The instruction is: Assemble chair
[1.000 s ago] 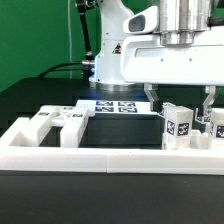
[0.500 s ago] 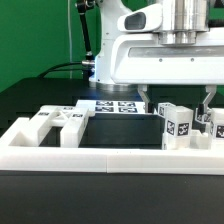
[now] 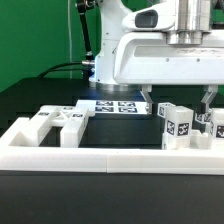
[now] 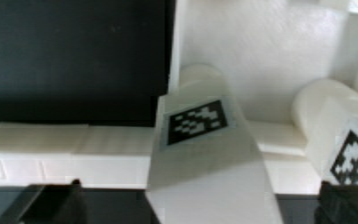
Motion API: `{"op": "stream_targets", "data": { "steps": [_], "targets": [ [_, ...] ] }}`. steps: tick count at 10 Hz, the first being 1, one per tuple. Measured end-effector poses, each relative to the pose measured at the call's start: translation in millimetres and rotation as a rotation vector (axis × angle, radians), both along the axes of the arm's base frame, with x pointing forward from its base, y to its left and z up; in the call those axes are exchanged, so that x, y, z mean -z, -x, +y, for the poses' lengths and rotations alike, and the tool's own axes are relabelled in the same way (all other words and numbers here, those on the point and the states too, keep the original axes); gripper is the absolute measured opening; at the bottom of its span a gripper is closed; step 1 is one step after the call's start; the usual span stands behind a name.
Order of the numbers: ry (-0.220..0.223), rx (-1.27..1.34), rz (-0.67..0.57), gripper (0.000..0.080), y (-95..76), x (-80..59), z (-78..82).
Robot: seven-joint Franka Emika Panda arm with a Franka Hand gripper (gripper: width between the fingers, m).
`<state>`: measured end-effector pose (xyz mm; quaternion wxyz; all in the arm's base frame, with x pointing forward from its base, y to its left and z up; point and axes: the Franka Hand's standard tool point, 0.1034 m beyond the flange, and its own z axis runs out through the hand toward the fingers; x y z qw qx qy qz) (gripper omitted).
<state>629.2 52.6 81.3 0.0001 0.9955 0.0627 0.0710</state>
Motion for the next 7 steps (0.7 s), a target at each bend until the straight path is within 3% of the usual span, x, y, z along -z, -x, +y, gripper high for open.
{"op": "stream_targets", "data": {
  "steps": [2, 4, 7],
  "targets": [
    [0.003, -0.011, 0.000, 0.0607, 0.0, 0.0, -0.5],
    [-0.003, 0.025, 0.000, 0.0323, 0.0, 0.0, -0.5],
    [-0.018, 0.125, 0.001, 0.0288, -0.1, 0.0, -0.4]
  ]
}}
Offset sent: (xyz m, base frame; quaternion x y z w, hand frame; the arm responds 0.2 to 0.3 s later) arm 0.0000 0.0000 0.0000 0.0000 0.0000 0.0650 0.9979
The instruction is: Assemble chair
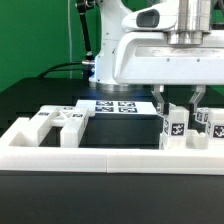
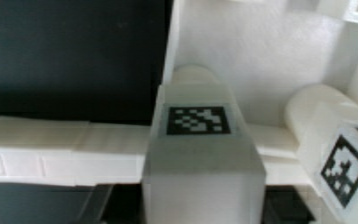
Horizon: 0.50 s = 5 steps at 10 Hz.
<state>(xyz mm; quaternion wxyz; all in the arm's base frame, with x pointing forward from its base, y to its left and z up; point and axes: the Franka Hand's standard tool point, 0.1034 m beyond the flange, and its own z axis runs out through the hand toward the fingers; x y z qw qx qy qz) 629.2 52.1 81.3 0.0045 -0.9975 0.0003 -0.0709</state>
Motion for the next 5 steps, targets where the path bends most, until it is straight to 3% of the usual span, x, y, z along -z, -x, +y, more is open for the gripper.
{"op": "stream_targets", "data": {
  "steps": [5],
  "targets": [
    [-0.042, 0.320, 0.027, 0.0291, 4.7, 0.0, -2.7]
  ]
}}
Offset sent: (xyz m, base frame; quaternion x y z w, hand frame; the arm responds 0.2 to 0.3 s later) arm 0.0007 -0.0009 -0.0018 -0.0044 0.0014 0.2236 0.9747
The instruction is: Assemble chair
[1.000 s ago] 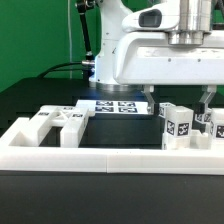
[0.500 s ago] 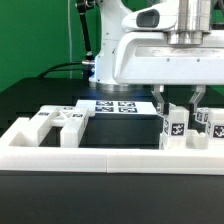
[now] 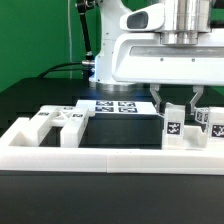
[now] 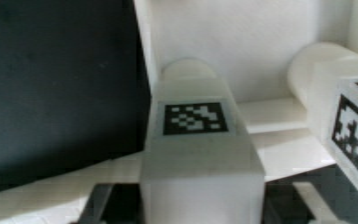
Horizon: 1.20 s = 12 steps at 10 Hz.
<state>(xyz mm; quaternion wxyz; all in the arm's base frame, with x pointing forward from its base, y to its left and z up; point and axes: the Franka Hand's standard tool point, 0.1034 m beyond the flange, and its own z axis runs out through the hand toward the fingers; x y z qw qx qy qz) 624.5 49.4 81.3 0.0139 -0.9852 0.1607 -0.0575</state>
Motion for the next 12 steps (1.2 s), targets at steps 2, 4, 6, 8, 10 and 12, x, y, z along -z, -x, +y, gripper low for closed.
{"op": "stream_targets", "data": {
  "steps": [2, 4, 6, 8, 10, 12],
  "targets": [
    [-0.002, 0.018, 0.008, 0.0304, 1.4, 0.1, -0.9],
    [-0.001, 0.017, 0.008, 0.0466, 1.4, 0.5, -0.9],
    [-0.006, 0.010, -0.004, 0.0632, 2.5, -9.2, 3.3],
    [-0.010, -0.004, -0.010, 0.0644, 12.8, -15.6, 7.1],
    [-0.018, 0.025, -0.011, 0.0649, 13.1, -21.6, 7.0],
    [-0.017, 0.024, -0.009, 0.0649, 13.5, -20.0, 6.8]
  ]
}}
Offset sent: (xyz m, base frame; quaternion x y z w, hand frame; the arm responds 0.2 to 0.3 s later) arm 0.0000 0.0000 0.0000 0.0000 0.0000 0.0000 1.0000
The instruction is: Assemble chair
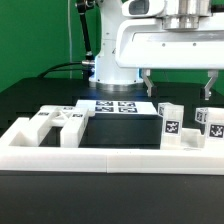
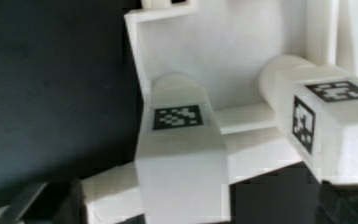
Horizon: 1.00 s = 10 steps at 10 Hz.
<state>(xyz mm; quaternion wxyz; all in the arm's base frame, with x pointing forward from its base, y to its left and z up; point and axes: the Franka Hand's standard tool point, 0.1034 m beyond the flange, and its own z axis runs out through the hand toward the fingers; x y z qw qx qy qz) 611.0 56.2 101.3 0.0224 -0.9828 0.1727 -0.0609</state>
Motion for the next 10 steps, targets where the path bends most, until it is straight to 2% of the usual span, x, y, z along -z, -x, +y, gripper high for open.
{"op": "stream_targets", "data": {
  "steps": [3, 7, 10],
  "targets": [
    [0.002, -0.012, 0.000, 0.0649, 0.2, 0.2, 0.2],
    [0.025, -0.208, 0.001, 0.0649, 3.5, 1.2, 1.8],
    [0.025, -0.188, -0.003, 0.0649, 6.1, 4.5, 3.7]
  ]
}}
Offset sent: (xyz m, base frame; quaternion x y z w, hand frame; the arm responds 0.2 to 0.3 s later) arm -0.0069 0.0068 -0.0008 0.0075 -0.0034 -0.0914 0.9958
